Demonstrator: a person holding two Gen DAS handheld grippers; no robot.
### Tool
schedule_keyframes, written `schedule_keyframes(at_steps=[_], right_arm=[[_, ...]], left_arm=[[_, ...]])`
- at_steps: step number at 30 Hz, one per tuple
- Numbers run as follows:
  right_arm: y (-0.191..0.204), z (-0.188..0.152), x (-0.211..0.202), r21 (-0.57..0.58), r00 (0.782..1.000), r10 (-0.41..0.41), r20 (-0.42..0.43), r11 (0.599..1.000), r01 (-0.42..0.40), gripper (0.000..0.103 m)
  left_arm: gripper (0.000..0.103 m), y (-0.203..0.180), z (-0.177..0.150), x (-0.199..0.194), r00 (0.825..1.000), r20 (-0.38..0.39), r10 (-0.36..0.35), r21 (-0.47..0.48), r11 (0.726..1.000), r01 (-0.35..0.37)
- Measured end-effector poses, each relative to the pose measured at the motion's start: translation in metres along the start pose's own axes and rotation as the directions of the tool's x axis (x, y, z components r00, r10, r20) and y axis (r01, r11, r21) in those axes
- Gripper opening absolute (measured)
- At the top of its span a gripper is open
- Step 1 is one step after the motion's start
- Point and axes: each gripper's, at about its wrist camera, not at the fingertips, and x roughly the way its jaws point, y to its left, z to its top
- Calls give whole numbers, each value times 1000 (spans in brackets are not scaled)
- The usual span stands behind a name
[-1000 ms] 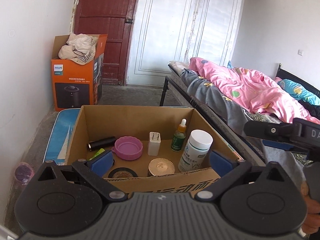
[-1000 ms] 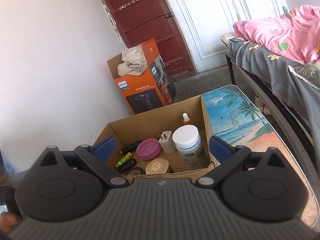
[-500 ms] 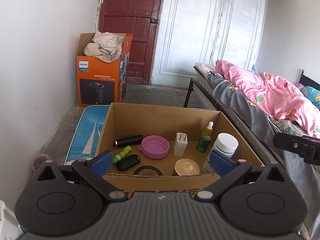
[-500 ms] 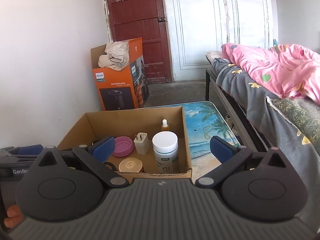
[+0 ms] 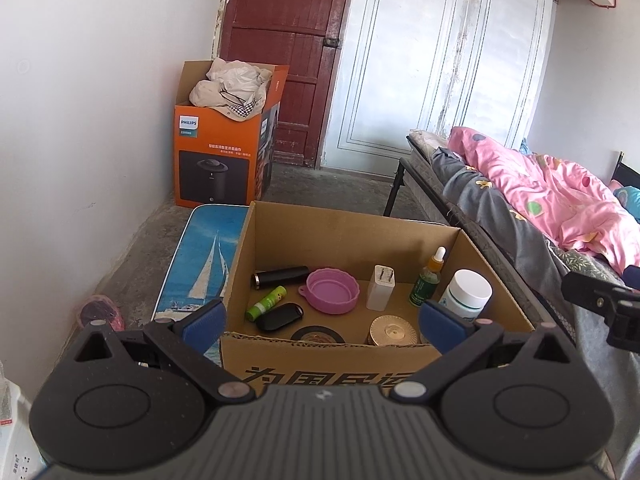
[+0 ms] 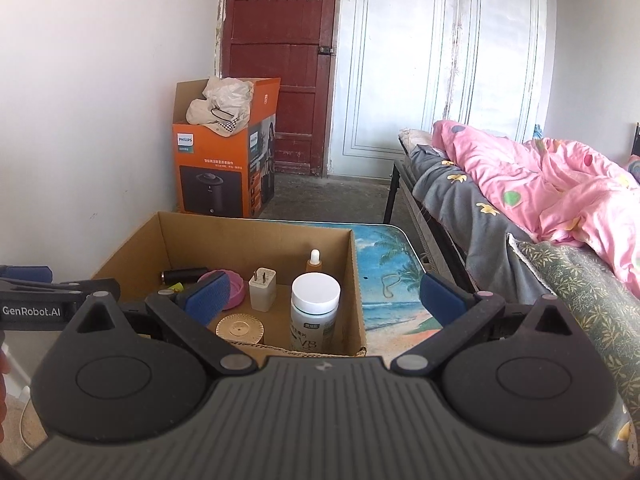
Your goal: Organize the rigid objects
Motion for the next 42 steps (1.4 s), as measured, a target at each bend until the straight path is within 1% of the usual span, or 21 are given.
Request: schedule_keyframes(at_steps=[6,11,15,17,21,24,26,29,30,32,34,36,38,40,42], right_arm=[[10,4,-9,-35,1000,-19,22,999,20,102],[17,6,-17,-58,999,-26,37,998,28,102],[18,6,-18,-34,1000,-19,22,999,20,102],[18,6,-18,-25,999,-28,21,999,28,102],[16,6,-21,-7,999,-38,23,999,39,102],[8,7,-26,30,998,-56,29,998,55,102],[1,7,-30,58,997,-66,43,996,63,102],[-14,6,-34,102,997,-56,46,993,51,102],[-19,4,-33,117,998,-46,42,992,41,102],[-28,0,-28,140,1000,-25,18,990,22,102],[-34,-7,-18,163,999,15,-29,987,-10,102],[-36,-14,-2,175,994,47,-100,984,-29,102],[-31,-21,15,163,983,58,-172,986,-30,102],[-26,-27,27,150,974,74,-212,988,-42,102],[-20,-29,40,152,965,95,-242,987,-60,102]], left_arm=[[103,3,0,-7,1000,6,20,-3,1000,-20],[103,-1,-1,-11,995,3,97,25,995,-97],[103,-2,-3,-10,984,-38,172,19,985,-172],[103,-6,-6,-10,981,-47,189,19,982,-188],[103,-15,-8,-10,983,-79,168,72,984,-162],[103,-25,-8,-9,977,-97,190,120,977,-178],[103,-32,-8,-7,976,-104,189,165,971,-171],[103,-38,-9,-9,985,-99,144,187,974,-124],[103,-39,-9,-9,986,-94,139,183,976,-120],[103,-42,-10,-8,987,-88,136,171,978,-119],[103,-44,-8,-1,985,-113,131,165,980,-111],[103,-44,-6,9,977,-161,140,152,982,-115],[103,-45,-6,20,967,-205,152,144,982,-124],[103,-45,-7,29,959,-230,169,143,980,-138],[103,-46,-9,35,952,-239,193,151,976,-160]])
